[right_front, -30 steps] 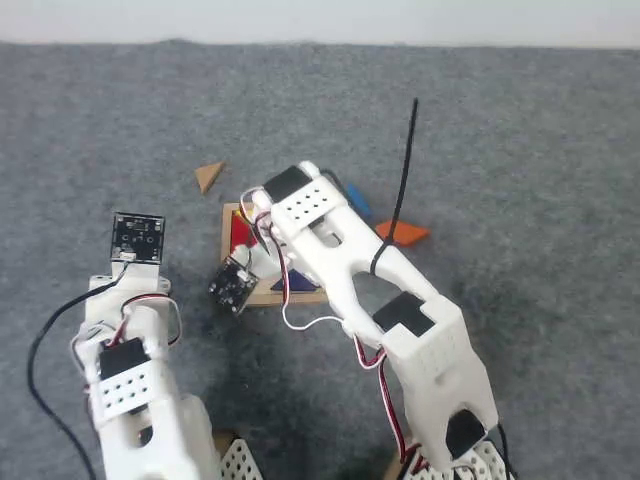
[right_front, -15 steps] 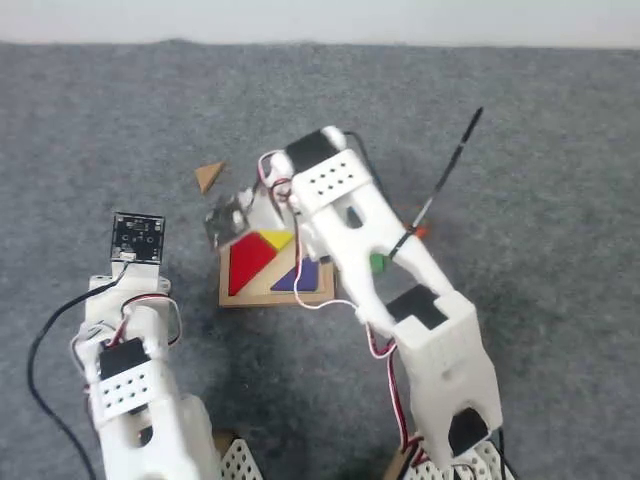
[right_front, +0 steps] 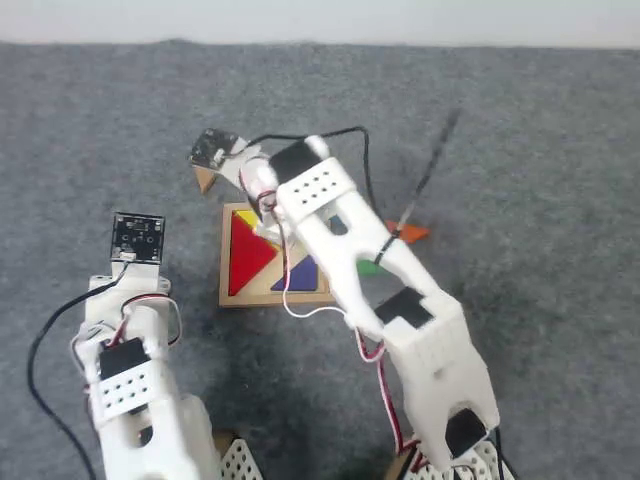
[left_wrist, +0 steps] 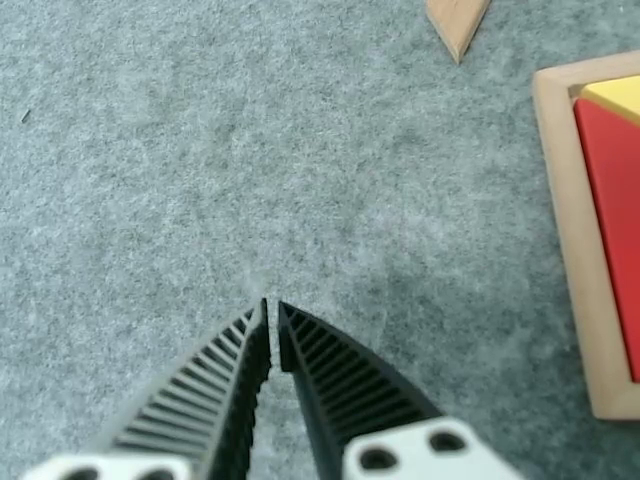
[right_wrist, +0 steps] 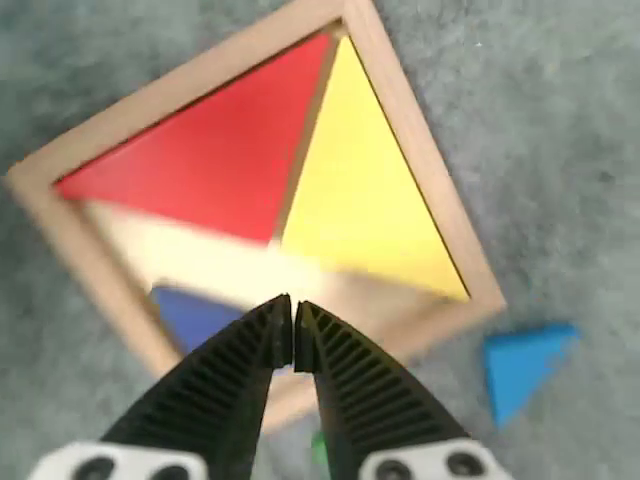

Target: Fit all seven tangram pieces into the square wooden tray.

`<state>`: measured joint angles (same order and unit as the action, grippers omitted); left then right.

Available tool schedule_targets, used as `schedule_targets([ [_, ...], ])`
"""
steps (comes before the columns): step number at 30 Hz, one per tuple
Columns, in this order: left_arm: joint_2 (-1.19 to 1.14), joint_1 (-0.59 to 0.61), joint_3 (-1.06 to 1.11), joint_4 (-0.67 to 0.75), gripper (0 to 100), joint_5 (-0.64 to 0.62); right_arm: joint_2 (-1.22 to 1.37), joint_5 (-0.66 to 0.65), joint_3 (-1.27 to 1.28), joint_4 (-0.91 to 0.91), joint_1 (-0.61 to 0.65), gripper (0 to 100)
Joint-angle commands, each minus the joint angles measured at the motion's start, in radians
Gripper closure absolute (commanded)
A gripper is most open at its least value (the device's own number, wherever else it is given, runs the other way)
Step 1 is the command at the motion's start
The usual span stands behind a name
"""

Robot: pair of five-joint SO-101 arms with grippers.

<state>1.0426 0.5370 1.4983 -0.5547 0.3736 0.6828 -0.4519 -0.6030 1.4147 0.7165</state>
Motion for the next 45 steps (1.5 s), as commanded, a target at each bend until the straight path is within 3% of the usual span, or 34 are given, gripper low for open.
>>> schedule_targets([
  [1, 0.017, -0.006, -0.008, 0.021, 99, 0.009, 0.035, 0.026, -0.060, -0.081, 0.007, 99.2],
  [19, 0.017, -0.005, -0.007, 0.021, 99, 0.009, 0.104, 0.017, -0.061, 0.070, 0.038, 99.2],
  [30, 0.017, -0.003, -0.007, 0.021, 99, 0.009, 0.107, -0.181, -0.058, 0.205, 0.008, 99.2],
  [38, 0.017, -0.003, -0.007, 0.023, 99, 0.009, 0.012, -0.176, -0.114, 0.209, 0.002, 99.2],
  [45, 0.017, -0.003, -0.008, 0.023, 99, 0.009, -0.234, -0.034, -0.069, 0.341, -0.079, 99.2],
])
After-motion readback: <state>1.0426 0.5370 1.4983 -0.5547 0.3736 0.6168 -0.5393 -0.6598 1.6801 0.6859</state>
